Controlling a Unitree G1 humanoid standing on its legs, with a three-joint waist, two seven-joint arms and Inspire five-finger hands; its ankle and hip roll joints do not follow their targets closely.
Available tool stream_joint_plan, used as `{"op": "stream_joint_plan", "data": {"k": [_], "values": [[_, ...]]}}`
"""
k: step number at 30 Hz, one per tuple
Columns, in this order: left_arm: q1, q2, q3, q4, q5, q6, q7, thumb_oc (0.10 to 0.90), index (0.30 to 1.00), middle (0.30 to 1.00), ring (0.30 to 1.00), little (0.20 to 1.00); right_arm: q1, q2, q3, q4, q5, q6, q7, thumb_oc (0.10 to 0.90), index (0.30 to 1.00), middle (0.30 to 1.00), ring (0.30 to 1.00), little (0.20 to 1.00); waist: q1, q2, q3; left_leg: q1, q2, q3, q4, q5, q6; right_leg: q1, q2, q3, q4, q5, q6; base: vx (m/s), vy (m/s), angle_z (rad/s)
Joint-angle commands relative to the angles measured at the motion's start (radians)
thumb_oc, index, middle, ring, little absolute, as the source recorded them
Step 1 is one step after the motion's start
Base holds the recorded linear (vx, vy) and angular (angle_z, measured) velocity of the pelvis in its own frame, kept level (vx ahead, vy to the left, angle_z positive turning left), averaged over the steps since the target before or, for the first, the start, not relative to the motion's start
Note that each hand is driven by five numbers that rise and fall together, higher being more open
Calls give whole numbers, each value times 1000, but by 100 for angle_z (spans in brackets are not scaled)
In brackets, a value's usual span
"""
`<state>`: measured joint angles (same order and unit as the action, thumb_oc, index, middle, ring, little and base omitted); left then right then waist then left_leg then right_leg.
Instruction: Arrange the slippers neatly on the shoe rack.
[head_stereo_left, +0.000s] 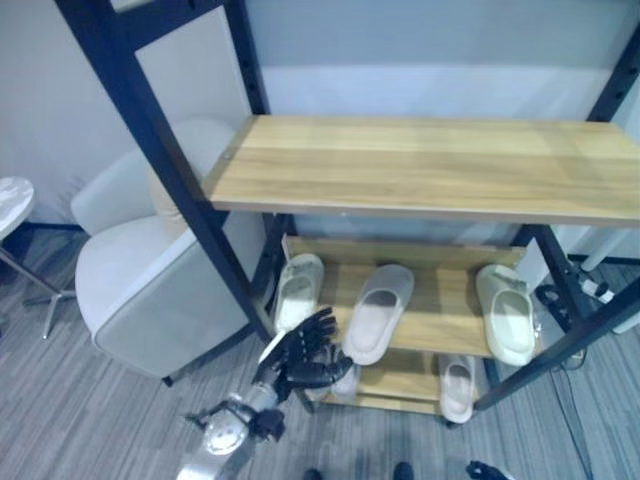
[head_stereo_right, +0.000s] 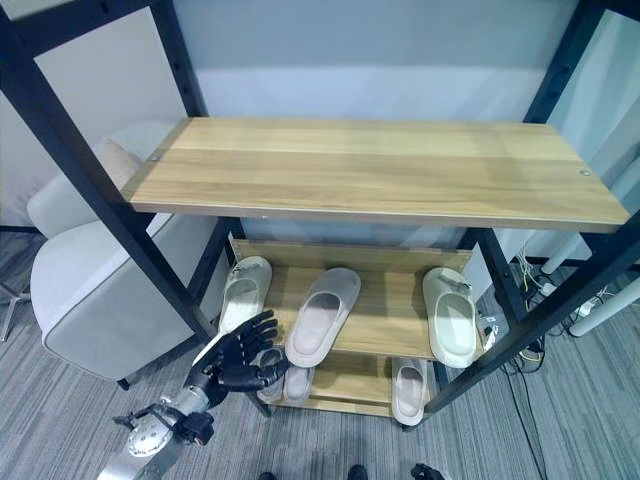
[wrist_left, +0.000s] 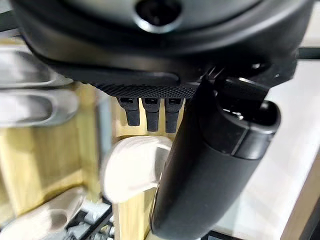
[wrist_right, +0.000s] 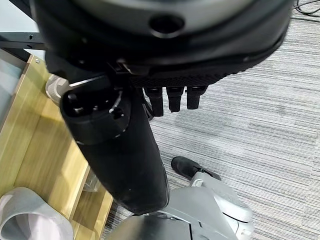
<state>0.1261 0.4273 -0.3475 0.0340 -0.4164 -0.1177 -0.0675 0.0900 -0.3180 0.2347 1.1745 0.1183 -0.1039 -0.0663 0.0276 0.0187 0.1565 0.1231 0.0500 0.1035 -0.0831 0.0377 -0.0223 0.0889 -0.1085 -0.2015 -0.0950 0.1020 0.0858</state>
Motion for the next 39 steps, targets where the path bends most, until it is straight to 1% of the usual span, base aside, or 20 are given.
{"op": "stream_joint_plan", "data": {"k": [1, 5, 6, 7, 8, 9, 10, 18, 20, 25, 29, 35, 36, 37, 38, 39], "values": [[-160, 10, 45, -114, 94, -153, 57, 800, 900, 900, 900, 900, -26, 1, 46, 4, -21, -20, -15, 800, 900, 900, 900, 900, -24, -39, -31, -32, -6, -45, -2, -34, -39, 51, 24, 36, 8, -95, 20, 0, 0, 0], [-237, 6, 34, -66, 217, -164, 136, 800, 900, 900, 900, 900, -19, 8, 47, 1, -16, -22, -22, 800, 900, 900, 900, 900, -35, -42, -33, -30, -8, -36, -4, -39, -39, 46, 21, 41, 8, -91, 25, 33, 6, -1], [-249, 7, 32, -57, 240, -166, 151, 800, 900, 900, 900, 900, -17, 10, 48, 0, -16, -22, -24, 800, 900, 900, 900, 900, -40, -42, -35, -25, -7, -34, -4, -53, -40, 50, 22, 42, 8, -100, 28, 56, 8, -2], [-269, 7, 31, -38, 271, -166, 171, 800, 900, 900, 900, 900, -16, 11, 49, -1, -16, -22, -27, 800, 900, 900, 900, 900, -44, -43, -34, -27, -6, -29, -4, -54, -40, 44, 20, 46, 8, -97, 31, 50, 8, -3], [-288, 6, 25, -20, 291, -167, 188, 800, 900, 900, 900, 900, -17, 11, 49, -2, -15, -22, -29, 800, 900, 900, 900, 900, -47, -42, -33, -30, -6, -25, -4, -55, -41, 39, 19, 49, 8, -95, 33, -33, 6, -14], [-307, 9, 21, -3, 318, -167, 206, 800, 900, 900, 900, 900, -17, 12, 50, -1, -15, -20, -32, 800, 900, 900, 900, 900, -50, -44, -32, -40, -6, -17, -4, -43, -40, 26, 17, 52, 8, -81, 35, -12, 3, -22], [-324, 11, 17, 11, 332, -165, 219, 800, 900, 900, 900, 900, -16, 11, 51, -1, -15, -21, -34, 800, 900, 900, 900, 900, -55, -43, -31, -38, -5, -14, -4, -57, -41, 25, 17, 54, 8, -89, 39, -27, 0, -24], [-482, 24, -11, 153, 451, -147, 340, 800, 900, 900, 900, 900, -29, 5, 56, -3, -8, -18, -53, 800, 900, 900, 900, 900, -89, -34, -19, -112, 0, 27, -4, -47, -43, -75, 14, 86, 8, -58, 61, -60, 4, -17], [-499, 26, -13, 170, 461, -146, 351, 800, 900, 900, 900, 900, -31, 3, 56, -5, -7, -18, -55, 800, 900, 900, 900, 900, -91, -33, -20, -124, 0, 33, -4, -46, -43, -91, 15, 95, 8, -54, 63, -52, 19, -23], [-572, 31, -19, 253, 486, -131, 407, 800, 900, 900, 900, 900, -47, -1, 56, -14, 6, -22, -68, 800, 900, 900, 900, 900, -112, -29, -15, -186, 0, 59, -4, -35, -42, -171, 13, 122, 8, -31, 72, -58, 20, -22], [-630, 43, -31, 296, 500, -123, 428, 800, 900, 900, 900, 900, -49, -2, 56, -31, 15, -24, -72, 800, 900, 900, 900, 900, -125, -28, -17, -225, -3, 70, -4, -27, -40, -218, 10, 135, 8, -17, 71, -30, 21, -17], [-684, 44, -52, 362, 500, -112, 442, 800, 900, 900, 900, 900, -52, 4, 64, -28, 23, -28, -77, 800, 900, 900, 900, 900, -134, -32, -17, -248, -5, 81, -4, -23, -36, -248, 9, 151, 8, -8, 70, 0, 14, -12], [-694, 43, -57, 375, 496, -112, 441, 659, 688, 688, 688, 688, -51, 4, 65, -28, 26, -29, -76, 800, 900, 900, 900, 900, -137, -32, -18, -247, -6, 82, -4, -24, -36, -249, 8, 153, 8, -9, 69, 32, 1, -3], [-713, 38, -68, 396, 486, -113, 439, 469, 404, 404, 404, 404, -52, 3, 66, -28, 30, -30, -75, 800, 900, 900, 900, 900, -140, -32, -18, -247, -6, 82, -4, -24, -36, -250, 8, 154, 8, -8, 69, 0, 0, 0], [-715, 37, -69, 399, 486, -114, 440, 400, 300, 300, 300, 300, -52, 3, 65, -28, 30, -30, -74, 800, 900, 900, 900, 900, -139, -32, -17, -247, -6, 82, -4, -24, -36, -250, 8, 153, 8, -8, 69, 0, 0, 0], [-720, 31, -74, 406, 472, -117, 442, 400, 300, 300, 300, 300, -50, 3, 68, -32, 30, -33, -77, 800, 900, 900, 900, 900, -143, -33, -17, -246, -7, 83, -4, -26, -36, -250, 8, 154, 8, -9, 70, 0, 0, 0]]}}
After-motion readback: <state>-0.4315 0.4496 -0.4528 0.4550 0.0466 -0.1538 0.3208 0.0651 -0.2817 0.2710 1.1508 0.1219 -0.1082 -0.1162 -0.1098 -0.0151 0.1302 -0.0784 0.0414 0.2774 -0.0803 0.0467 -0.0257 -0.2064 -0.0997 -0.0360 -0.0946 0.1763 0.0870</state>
